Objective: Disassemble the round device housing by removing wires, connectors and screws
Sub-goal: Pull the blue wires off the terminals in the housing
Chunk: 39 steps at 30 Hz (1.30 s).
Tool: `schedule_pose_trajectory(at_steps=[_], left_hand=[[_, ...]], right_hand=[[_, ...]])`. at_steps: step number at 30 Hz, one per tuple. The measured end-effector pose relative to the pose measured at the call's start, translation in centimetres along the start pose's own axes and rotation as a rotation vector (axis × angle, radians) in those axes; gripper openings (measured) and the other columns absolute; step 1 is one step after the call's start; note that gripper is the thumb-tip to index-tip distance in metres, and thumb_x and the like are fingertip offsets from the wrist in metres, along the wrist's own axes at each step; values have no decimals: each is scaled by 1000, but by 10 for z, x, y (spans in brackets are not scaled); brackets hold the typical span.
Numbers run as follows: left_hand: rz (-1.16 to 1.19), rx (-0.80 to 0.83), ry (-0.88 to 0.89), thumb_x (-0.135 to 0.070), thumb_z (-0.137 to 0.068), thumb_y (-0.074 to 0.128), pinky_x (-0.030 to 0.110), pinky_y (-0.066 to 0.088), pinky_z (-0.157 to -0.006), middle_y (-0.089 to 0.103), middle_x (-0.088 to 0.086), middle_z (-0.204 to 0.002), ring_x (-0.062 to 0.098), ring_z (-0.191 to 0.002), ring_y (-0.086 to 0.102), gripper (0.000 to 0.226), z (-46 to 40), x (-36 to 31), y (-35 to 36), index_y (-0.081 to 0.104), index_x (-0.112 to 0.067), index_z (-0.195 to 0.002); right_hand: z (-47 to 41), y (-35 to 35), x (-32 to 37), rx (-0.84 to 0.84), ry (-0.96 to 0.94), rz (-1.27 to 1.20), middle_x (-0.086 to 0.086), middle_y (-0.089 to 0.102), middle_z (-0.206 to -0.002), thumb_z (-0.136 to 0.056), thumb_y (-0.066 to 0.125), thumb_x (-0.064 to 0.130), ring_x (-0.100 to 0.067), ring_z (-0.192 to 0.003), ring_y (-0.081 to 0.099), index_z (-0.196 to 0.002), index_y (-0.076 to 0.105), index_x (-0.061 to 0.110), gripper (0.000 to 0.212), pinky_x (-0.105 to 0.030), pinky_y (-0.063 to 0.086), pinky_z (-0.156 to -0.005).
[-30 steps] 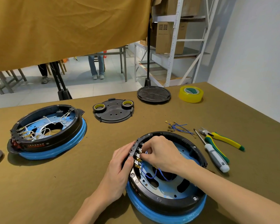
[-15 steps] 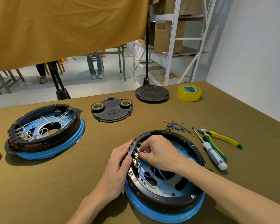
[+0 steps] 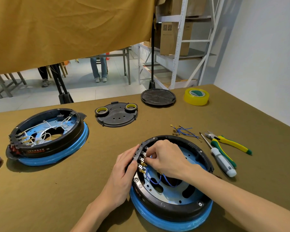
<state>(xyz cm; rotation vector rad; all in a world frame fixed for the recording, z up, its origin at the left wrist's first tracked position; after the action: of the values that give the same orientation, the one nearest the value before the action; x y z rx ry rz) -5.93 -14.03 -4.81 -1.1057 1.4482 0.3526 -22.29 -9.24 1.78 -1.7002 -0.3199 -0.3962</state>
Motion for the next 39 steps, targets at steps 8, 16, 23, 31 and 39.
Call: schedule_pose_trajectory(at_steps=[8,16,23,31,39], left_hand=[[0,-2,1,-63,-99,35,20,30,-106,48,-37,-143,-6,-142,34,48,-1,-1,0,42,-55,-146],[1,3,-1,-63,-98,35,20,30,-106,48,-37,-143,-5,-143,35,52,-2,0,1,42,-48,-148],[-1,3,-7,-62,-98,34,19,30,-106,49,-36,-142,-2,-142,36,55,-2,0,1,42,-44,-150],[-10,0,4,-62,-99,34,19,30,-106,49,-35,-143,-2,-143,36,55,-2,0,1,42,-45,-150],[5,-1,-7,-64,-98,35,21,30,-107,49,-36,-141,-3,-141,38,54,-3,0,2,44,-46,-148]], right_hand=[[-1,0,1,-15,-16,11,9,47,-47,-87,66,30,-10,-52,46,-50,46,29,42,-27,30,-52],[1,-1,2,-8,-11,32,7,46,-50,-89,65,30,-13,-55,47,-55,52,25,37,-28,39,-55],[3,-2,3,-23,-42,108,6,48,-55,-92,63,33,-19,-64,51,-67,60,19,28,-32,44,-60],[4,-2,-1,-61,-29,73,13,51,-60,-92,64,38,-14,-69,52,-85,76,29,17,-28,34,-62],[7,-3,-2,-54,-33,33,16,52,-64,-93,65,40,-7,-68,49,-97,79,29,19,-26,39,-65]])
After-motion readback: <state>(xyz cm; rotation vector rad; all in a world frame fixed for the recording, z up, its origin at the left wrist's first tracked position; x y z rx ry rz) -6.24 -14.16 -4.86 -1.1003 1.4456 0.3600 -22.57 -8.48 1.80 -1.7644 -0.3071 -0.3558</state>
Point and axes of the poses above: each hand's wrist, its own z-axis away from the middle knuckle, its own y-axis out of the palm, x = y × z, the point moved 3 cm from there along -z, towards the middle knuckle
